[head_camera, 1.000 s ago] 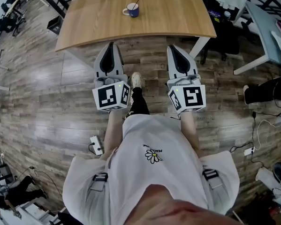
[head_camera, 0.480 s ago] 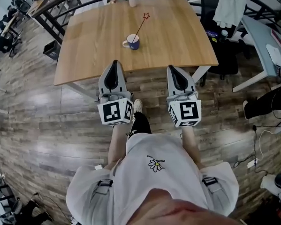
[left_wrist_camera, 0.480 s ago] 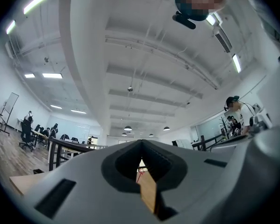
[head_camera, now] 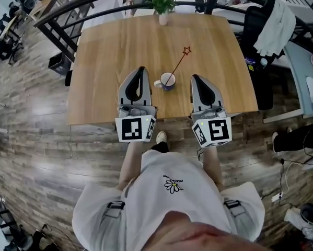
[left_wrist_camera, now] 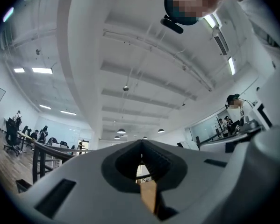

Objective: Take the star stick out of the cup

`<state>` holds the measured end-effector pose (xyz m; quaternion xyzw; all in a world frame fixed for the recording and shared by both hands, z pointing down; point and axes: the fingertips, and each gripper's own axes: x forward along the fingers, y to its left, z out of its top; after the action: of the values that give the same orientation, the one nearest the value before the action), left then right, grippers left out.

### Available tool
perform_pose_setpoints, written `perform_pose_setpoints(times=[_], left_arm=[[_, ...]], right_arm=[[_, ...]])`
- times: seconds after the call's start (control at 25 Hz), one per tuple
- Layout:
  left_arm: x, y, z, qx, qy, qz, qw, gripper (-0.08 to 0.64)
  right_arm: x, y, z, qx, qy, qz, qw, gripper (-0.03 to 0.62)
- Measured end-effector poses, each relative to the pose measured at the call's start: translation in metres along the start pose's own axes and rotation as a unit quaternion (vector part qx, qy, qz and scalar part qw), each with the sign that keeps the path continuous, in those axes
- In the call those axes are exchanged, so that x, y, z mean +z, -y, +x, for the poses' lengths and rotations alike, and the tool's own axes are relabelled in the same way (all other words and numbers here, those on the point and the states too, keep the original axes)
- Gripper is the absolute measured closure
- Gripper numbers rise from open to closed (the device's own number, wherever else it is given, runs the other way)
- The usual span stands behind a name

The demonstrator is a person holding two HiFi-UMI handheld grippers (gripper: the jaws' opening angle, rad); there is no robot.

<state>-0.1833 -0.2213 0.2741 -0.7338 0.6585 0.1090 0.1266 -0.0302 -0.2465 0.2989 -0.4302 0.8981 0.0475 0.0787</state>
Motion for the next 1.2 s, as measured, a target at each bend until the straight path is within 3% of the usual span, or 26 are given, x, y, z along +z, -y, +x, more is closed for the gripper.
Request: perform_pose_setpoints(times=[0.16, 0.4, 0.76, 0.96, 1.2], left_arm=[[-0.011, -0.030, 0.039, -0.017, 0.003, 0.000, 0.9999, 0.543], [-0.032, -0.058, 0.071, -0.006, -0.002, -0.009, 0.9999, 0.543], [-0.049, -0.058, 0.090, 0.015, -0.016, -0.006, 0.9997, 0.543], [-0.045, -0.057, 0.093, 0.021, -0.014, -0.004, 0.9997, 0.543], [-0.041, -0.051, 0.091, 0.018, -0.011, -0.001, 0.9998, 0.543]], right_arm=[[-0.005, 0.001, 0.056, -0.005, 0.002, -0.001, 1.000, 0.586], [-0.016, 0.013, 0.102, -0.013, -0.009, 0.008, 1.000, 0.586], [-0.026, 0.024, 0.118, -0.002, -0.008, 0.012, 1.000, 0.586], [-0.024, 0.022, 0.118, 0.022, -0.002, 0.051, 0.998, 0.586], [-0.024, 0.029, 0.120, 0.021, -0.012, 0.059, 0.998, 0.586]])
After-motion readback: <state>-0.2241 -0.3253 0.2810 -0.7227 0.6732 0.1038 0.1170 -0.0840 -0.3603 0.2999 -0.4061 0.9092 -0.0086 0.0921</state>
